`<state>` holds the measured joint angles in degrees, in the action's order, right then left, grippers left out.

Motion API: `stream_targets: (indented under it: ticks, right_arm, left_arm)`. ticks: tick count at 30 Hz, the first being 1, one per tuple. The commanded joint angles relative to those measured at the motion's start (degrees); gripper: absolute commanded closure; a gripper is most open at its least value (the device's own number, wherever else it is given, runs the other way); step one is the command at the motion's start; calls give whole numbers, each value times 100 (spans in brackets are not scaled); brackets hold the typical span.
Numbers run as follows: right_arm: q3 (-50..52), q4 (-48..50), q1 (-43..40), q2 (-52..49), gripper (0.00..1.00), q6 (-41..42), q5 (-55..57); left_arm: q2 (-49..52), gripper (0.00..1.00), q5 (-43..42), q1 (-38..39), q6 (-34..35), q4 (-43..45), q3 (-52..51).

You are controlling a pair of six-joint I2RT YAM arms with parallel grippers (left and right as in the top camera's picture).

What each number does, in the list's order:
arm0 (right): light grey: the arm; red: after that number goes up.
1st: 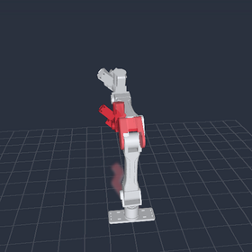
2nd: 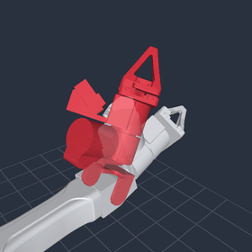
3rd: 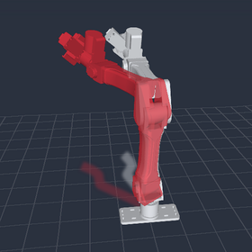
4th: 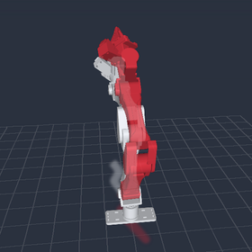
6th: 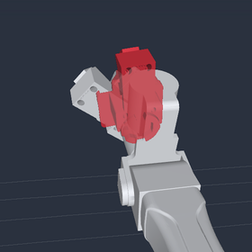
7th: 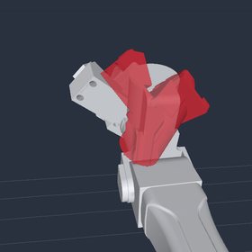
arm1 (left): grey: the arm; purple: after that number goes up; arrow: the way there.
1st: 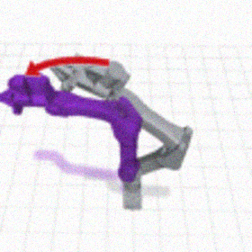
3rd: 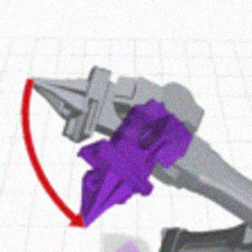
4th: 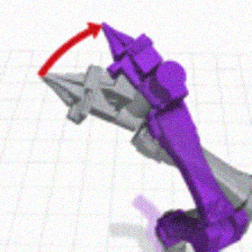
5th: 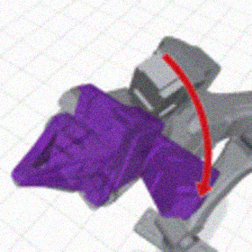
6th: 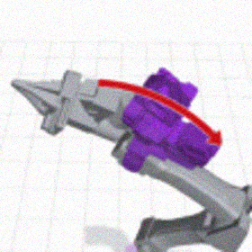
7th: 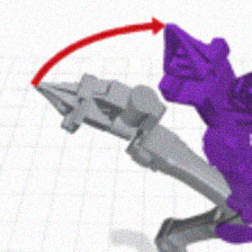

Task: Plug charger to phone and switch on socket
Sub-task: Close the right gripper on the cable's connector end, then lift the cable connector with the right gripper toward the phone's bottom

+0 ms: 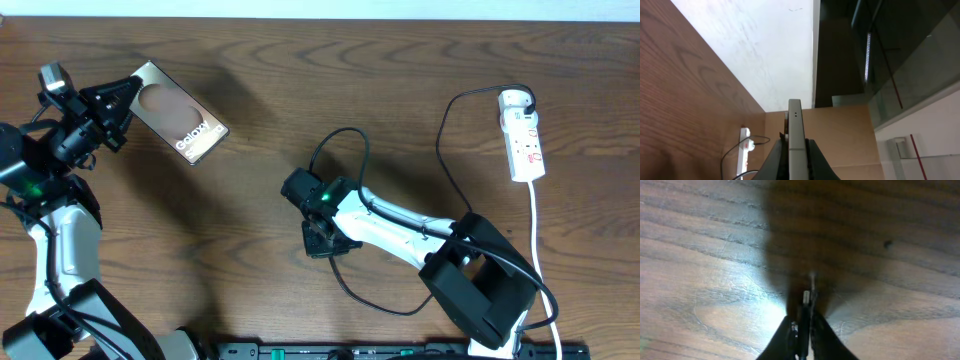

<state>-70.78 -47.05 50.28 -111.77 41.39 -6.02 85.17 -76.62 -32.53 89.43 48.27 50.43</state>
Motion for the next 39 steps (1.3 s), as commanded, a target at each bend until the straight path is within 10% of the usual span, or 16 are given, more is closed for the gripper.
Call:
stream_targets:
  ticks: [1, 20, 33, 39]
  right_arm:
    - [35, 17, 28, -90, 92, -31, -15]
    - [-243, 94, -586, -83, 99, -697, -658]
    - [-673, 310, -2116, -74, 99, -5989, -7224]
    - [-673, 389, -2277, -74, 99, -6846, -8349]
  left_arm:
    - [2, 93, -79, -31, 87, 72, 39]
    - [2, 93, -81, -28, 26, 72, 39]
    - [2, 93, -164, -28, 22, 90, 39]
    - [2, 93, -289, 61, 28, 595, 39]
